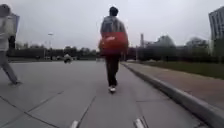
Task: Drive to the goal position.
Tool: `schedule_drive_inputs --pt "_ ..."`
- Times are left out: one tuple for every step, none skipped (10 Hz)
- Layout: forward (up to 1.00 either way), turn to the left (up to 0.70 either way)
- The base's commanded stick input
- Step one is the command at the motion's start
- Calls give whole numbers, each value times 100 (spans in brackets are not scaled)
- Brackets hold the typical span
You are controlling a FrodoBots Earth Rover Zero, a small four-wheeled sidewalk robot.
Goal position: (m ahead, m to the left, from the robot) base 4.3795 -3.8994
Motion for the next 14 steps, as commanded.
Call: schedule_drive_inputs --pt "70 0" --pt "70 0" --pt "70 0" --pt "70 0" --pt "70 0" --pt "70 0" --pt "70 0" --pt "70 0" --pt "70 0" --pt "70 0" --pt "70 0" --pt "70 0" --pt "70 0" --pt "70 0"
